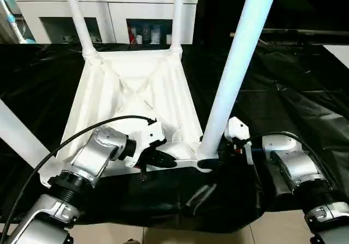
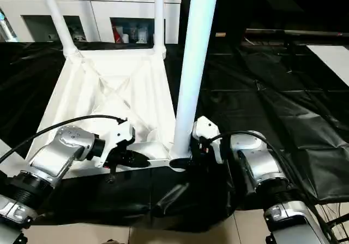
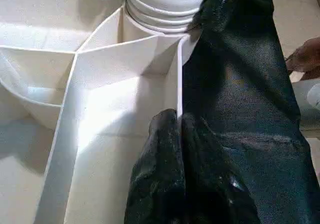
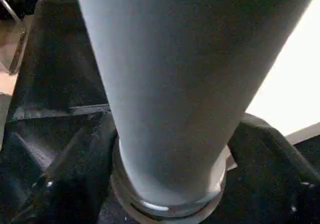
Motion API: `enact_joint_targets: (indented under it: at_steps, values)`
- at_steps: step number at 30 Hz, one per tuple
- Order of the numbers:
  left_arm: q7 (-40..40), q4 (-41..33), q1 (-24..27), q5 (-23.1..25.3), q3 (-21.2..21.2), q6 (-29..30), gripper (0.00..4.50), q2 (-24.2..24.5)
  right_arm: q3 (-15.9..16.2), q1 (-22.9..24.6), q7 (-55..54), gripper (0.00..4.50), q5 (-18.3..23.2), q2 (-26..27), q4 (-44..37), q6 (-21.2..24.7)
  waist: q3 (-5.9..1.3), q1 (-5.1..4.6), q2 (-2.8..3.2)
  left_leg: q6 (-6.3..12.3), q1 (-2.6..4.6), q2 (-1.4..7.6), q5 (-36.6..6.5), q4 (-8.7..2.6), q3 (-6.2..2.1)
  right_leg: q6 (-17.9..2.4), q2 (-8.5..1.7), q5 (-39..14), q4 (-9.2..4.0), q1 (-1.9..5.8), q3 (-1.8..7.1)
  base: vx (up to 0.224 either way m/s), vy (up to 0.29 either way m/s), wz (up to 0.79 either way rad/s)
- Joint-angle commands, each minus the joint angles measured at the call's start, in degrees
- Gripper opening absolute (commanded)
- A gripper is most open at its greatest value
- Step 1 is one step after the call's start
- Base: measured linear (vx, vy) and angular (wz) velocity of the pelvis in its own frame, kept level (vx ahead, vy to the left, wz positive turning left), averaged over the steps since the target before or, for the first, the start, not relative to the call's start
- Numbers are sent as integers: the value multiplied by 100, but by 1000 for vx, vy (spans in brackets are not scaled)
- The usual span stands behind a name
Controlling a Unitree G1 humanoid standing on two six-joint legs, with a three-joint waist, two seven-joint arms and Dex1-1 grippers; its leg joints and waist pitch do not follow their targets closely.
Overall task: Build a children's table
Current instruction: Rotate leg to tighten
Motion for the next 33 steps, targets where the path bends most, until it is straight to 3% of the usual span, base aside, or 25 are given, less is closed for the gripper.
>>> enact_joint_targets:
  at_steps: [1, 6, 13, 16, 20, 21, 22, 24, 25, 29, 33]
  values:
    - [-109, 82, 63, 87, -290, 102, 0, -41, 64, -82, 7, 325, -23, -51, -41, 44, -309, -24, -25, 461, 104, 94, -1049, -337, 38, -1516, -162, -125, -296, 266, 115, 0, 0, 0]
    - [-81, 72, 60, 96, -280, 105, 0, -55, 44, -108, -24, 281, -34, -23, -4, 86, -309, -21, -24, 457, 110, 98, -1070, -335, 37, -1512, -166, -195, -300, 262, 116, 0, 0, 0]
    - [-39, 87, 57, 109, -265, 84, 0, -51, -25, -117, -259, 269, -61, 88, 113, 40, -313, -29, -18, 445, 106, 90, -1062, -327, 34, -1524, -165, -176, -290, 265, 114, 0, 0, 0]
    - [135, 162, 44, 60, -142, 77, 0, -149, -255, -116, -678, 269, 103, 345, 216, 144, -278, -81, -14, 295, 107, 88, -1449, -362, 23, -1452, -174, -737, -343, 240, 123, 0, 0, 0]
    - [653, 501, -74, -97, 187, 163, 0, -537, -579, -195, -1789, 267, 145, 865, 738, 208, -259, -150, -16, 68, 119, 77, -1812, -401, -6, -1253, -192, -1430, -405, 221, 131, 0, 0, 0]
    - [1062, 780, -173, 6, 246, 132, 0, -726, -729, -249, -2451, 267, 140, 1166, 1028, 176, -252, -192, -4, 23, 113, 66, -1875, -405, -9, -1233, -189, -1496, -414, 202, 136, 0, 0, 0]
    - [1066, 782, -174, 7, 246, 132, 0, -728, -730, -249, -2456, 267, 140, 1169, 1031, 176, -243, -224, -7, -8, 109, 55, -1932, -409, -9, -1213, -187, -1595, -427, 194, 135, 0, 0, 0]
    - [1667, 1125, -317, 131, 322, 121, 0, -1032, -863, -355, -3425, 267, 60, 1572, 1390, 120, -242, -284, -19, -93, 84, 43, -2000, -428, -40, -1092, -190, -1847, -437, 214, 119, 0, 0, 0]
    - [1933, 1273, -387, 161, 371, 132, 0, -1183, -902, -424, -3938, 267, -24, 1751, 1567, 46, -238, -316, -7, -148, 108, 36, -2113, -433, -55, -973, -202, -2170, -478, 189, 111, 0, 0, 0]
    - [2823, 1770, -650, 323, 537, 98, 0, -1574, -1032, -680, -5383, 267, -225, 2208, 2130, 4, -226, -348, -3, -132, 143, 27, -2328, -426, -49, -866, -190, -2462, -540, 119, 116, 0, 0, 0]
    - [3303, 2124, -828, 478, 578, -26, 0, -1776, -1227, -901, -6262, 267, -205, 2651, 2559, 8, -239, -348, -12, -90, 132, 27, -2363, -438, -57, -835, -178, -2302, -533, 119, 119, 0, 0, 0]
